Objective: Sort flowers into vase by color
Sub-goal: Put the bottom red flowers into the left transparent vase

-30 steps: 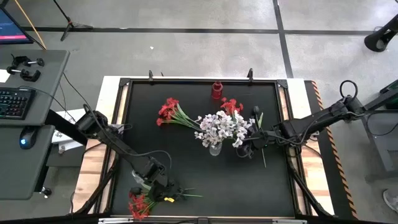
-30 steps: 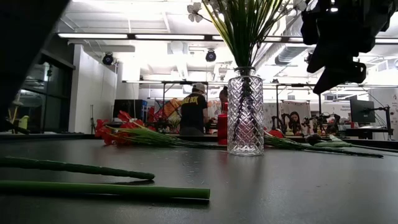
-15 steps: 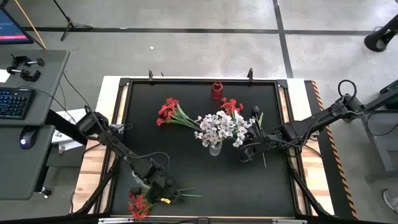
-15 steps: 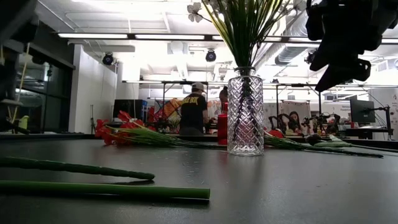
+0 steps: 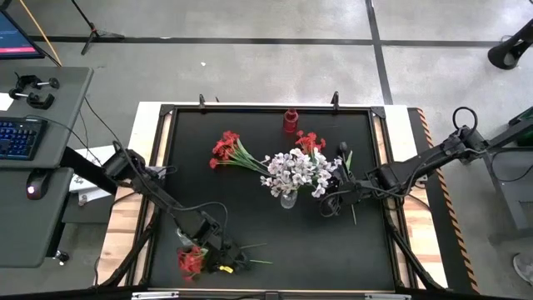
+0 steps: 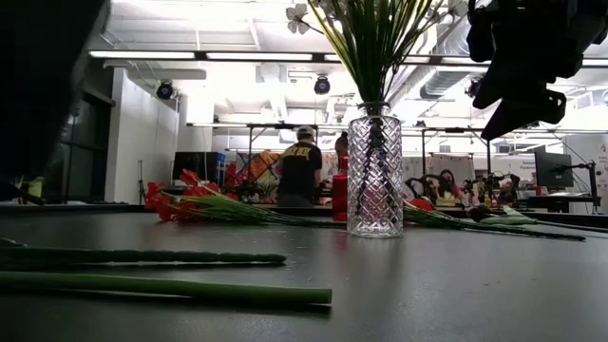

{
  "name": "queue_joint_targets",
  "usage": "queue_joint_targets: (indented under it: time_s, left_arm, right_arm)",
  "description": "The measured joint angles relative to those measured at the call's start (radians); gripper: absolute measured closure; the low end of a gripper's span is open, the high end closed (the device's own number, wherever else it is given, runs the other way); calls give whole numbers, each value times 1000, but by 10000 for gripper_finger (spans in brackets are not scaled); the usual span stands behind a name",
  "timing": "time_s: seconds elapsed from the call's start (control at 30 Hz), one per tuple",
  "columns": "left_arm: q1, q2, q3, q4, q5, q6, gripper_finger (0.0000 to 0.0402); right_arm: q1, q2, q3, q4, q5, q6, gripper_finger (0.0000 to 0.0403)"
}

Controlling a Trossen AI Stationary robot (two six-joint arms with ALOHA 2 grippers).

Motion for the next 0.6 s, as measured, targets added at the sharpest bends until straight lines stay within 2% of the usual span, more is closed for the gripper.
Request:
queue_joint_targets:
  time_s: [0.2,0.6]
  left_arm:
    - [34,-9,14,-17,38,-58,193]
    - [98,-9,-105,-28,44,-27,193]
  right_arm:
    - [0,0,0,0,0,-3,146]
    - [0,0,0,-2,0,-27,146]
